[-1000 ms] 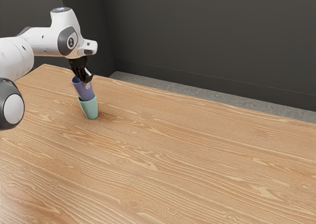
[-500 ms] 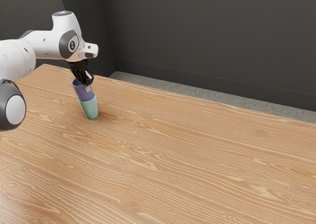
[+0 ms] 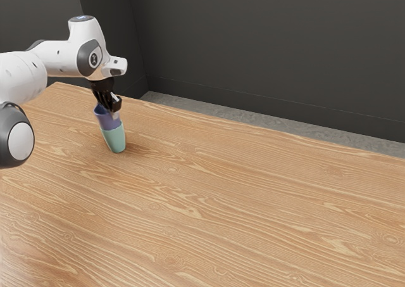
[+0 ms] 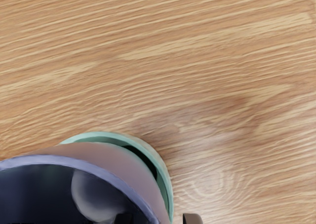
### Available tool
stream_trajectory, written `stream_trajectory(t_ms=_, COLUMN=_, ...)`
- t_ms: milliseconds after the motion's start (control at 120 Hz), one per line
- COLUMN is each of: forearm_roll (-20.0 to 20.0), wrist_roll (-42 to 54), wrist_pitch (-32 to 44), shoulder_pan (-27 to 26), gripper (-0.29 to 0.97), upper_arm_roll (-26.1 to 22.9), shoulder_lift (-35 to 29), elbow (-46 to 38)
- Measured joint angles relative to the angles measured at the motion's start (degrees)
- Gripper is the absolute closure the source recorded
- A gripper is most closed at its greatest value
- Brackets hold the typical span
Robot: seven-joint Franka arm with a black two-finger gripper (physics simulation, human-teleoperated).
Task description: Place the left cup onto the right cup
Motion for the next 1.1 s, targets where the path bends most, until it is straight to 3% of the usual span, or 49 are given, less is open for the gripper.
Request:
stream_trajectory(t_ms=283, forearm_roll=-0.2, wrist_roll=0.1, wrist_pitch=-0.1, shoulder_pan=-0.1, gripper=0.25, upper_arm_roll=0.0, shoulder_lift=-0.1, elbow=0.0)
stream_trajectory(t_ms=442, forearm_roll=-0.3, wrist_roll=0.2, wrist_pitch=-0.1, shoulder_pan=-0.2, gripper=0.13, upper_arm_roll=0.0, shoulder_lift=-0.4, elbow=0.0)
stream_trajectory(t_ms=1100, forearm_roll=-0.7, wrist_roll=0.3, wrist_pitch=-1.2, shoulder_pan=-2.0, gripper=0.03, upper_arm_roll=0.6, shoulder_lift=-7.5, elbow=-2.7)
